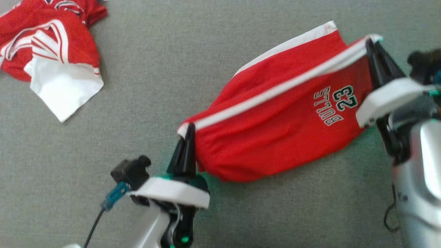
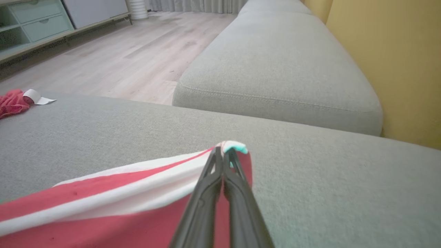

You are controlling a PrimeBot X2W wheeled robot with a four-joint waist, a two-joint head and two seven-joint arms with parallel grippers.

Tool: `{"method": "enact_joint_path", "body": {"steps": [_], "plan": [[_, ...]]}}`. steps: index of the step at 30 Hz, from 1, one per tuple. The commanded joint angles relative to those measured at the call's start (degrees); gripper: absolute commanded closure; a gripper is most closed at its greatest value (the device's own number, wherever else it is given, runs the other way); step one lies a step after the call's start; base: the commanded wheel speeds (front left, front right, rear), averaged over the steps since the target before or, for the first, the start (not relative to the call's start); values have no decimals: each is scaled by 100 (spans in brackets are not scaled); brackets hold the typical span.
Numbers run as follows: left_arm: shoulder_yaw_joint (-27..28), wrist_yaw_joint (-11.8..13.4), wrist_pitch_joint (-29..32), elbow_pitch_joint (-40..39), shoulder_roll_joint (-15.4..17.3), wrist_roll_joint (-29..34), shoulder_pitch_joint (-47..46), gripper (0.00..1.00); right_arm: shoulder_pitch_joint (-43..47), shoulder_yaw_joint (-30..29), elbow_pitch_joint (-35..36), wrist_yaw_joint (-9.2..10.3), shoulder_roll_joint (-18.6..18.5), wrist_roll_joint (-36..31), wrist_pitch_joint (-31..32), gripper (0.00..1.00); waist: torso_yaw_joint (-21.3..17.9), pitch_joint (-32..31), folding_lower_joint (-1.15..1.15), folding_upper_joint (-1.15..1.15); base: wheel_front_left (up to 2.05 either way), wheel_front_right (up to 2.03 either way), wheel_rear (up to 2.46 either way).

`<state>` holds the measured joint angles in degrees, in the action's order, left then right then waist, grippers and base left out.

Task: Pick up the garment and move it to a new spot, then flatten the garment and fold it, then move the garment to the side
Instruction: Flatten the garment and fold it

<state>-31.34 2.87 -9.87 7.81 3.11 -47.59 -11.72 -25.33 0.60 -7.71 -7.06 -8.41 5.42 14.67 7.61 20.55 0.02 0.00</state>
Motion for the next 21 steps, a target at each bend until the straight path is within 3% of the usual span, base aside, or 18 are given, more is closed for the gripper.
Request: {"method": "enact_joint_path", "body": {"steps": [1, 5, 14, 15, 17, 18, 19, 20, 21], "plan": [[147, 82, -128, -97, -20, -73, -212, 100, -285, 159, 57, -43, -46, -5, 33, 100, 52, 122, -2, 0, 0, 0, 0], [62, 304, -259, 137, -22, -279, -587, 100, -946, 339, -588, -43, -141, -5, 110, 100, 105, 305, -2, 0, 0, 0, 0], [-307, 450, -454, 470, -23, -689, -997, 100, -1902, 728, -1771, -43, -347, 103, 13, 100, 282, 478, -2, 0, 0, 0, 0], [-329, 472, -468, 489, -23, -715, -1018, 100, -1950, 788, -1870, -43, -345, 138, 7, 91, 288, 477, -2, 0, 0, 0, 0], [-376, 519, -486, 527, -23, -741, -1053, 100, -2026, 903, -2040, -43, -341, 223, -5, 63, 292, 466, -2, 0, 0, 0, 0], [-393, 539, -493, 538, -23, -746, -1067, 100, -2060, 945, -2101, -43, -343, 262, -33, 24, 290, 461, -2, 0, 0, 0, 0], [-402, 568, -498, 549, -23, -725, -1081, 100, -2088, 976, -2159, -43, -348, 294, -64, 0, 288, 452, -2, 0, 0, 0, 0], [-400, 606, -502, 560, -23, -658, -1099, 84, -2110, 1000, -2217, -43, -351, 322, -95, 0, 285, 439, -2, 0, 0, 0, 0], [-387, 650, -505, 571, -23, -577, -1107, 60, -2128, 1020, -2272, -43, -354, 355, -137, 0, 279, 417, -2, 0, 0, 0, 0]]}}
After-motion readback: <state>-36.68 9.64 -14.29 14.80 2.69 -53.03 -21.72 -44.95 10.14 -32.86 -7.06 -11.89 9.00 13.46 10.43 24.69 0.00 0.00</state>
